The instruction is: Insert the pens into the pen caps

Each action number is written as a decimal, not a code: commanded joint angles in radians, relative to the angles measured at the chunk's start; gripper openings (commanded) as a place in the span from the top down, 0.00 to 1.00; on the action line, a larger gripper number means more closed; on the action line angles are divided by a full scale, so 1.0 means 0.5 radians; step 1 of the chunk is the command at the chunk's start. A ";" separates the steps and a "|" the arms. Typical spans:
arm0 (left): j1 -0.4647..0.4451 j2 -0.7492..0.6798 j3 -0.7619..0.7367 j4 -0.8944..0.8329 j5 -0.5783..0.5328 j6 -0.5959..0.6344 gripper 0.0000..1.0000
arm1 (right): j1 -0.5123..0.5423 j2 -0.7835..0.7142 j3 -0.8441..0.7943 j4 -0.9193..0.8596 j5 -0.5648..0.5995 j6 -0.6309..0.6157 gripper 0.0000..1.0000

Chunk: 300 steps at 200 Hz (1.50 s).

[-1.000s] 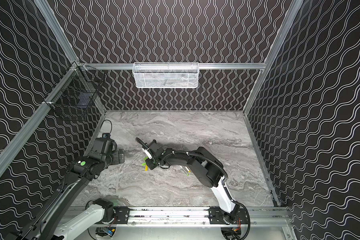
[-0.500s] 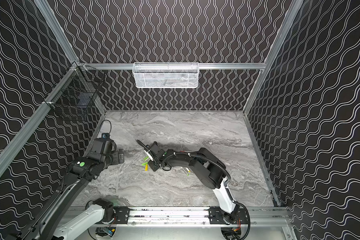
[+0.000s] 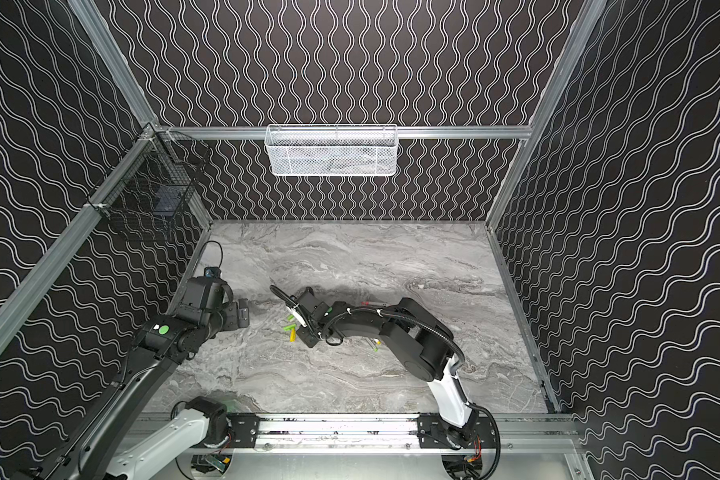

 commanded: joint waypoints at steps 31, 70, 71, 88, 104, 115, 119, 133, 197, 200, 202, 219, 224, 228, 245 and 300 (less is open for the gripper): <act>-0.002 -0.071 -0.026 0.162 0.315 0.027 0.01 | -0.053 -0.292 -0.345 0.087 -0.046 -0.030 0.96; -0.017 -0.186 -0.068 0.287 0.580 0.074 0.01 | -0.146 -0.791 -0.799 0.471 -0.318 -0.099 0.96; -0.018 -0.188 -0.069 0.291 0.588 0.073 0.02 | -0.148 -0.802 -0.808 0.479 -0.324 -0.100 0.96; -0.024 -0.220 -0.087 0.350 0.730 0.091 0.01 | -0.202 -0.985 -0.956 0.591 -0.459 -0.130 0.96; -0.027 -0.240 -0.100 0.400 0.862 0.107 0.01 | -0.282 -1.115 -1.041 0.634 -0.619 -0.144 0.96; -0.028 -0.252 -0.109 0.429 0.947 0.117 0.01 | -0.320 -1.202 -1.089 0.651 -0.717 -0.158 0.97; -0.028 -0.256 -0.114 0.445 0.982 0.121 0.01 | -0.333 -1.234 -1.105 0.660 -0.751 -0.164 0.97; -0.027 -0.269 -0.128 0.482 1.088 0.129 0.01 | -0.377 -1.347 -1.155 0.688 -0.863 -0.174 0.97; -0.029 -0.282 -0.142 0.548 1.294 0.152 0.01 | -0.484 -1.645 -1.195 0.685 -1.340 -0.190 0.96; -0.030 -0.286 -0.141 0.555 1.318 0.155 0.01 | -0.484 -1.654 -1.193 0.685 -1.361 -0.191 0.96; -0.029 -0.288 -0.144 0.560 1.336 0.158 0.01 | -0.484 -1.661 -1.192 0.686 -1.377 -0.193 0.96; -0.031 -0.329 -0.166 0.622 1.497 0.159 0.01 | -0.491 -1.704 -1.179 0.686 -1.504 -0.193 0.96; -0.034 -0.344 -0.178 0.646 1.541 0.156 0.01 | -0.492 -1.719 -1.176 0.688 -1.546 -0.196 0.96; -0.032 -0.354 -0.184 0.664 1.575 0.154 0.01 | -0.493 -1.730 -1.175 0.691 -1.575 -0.199 0.96; -0.036 -0.395 -0.205 0.720 1.722 0.155 0.02 | -0.498 -1.790 -1.185 0.720 -1.702 -0.211 0.96; -0.122 -0.380 -0.257 0.884 2.173 0.155 0.08 | -0.501 -1.980 -1.183 0.813 -2.015 -0.265 0.96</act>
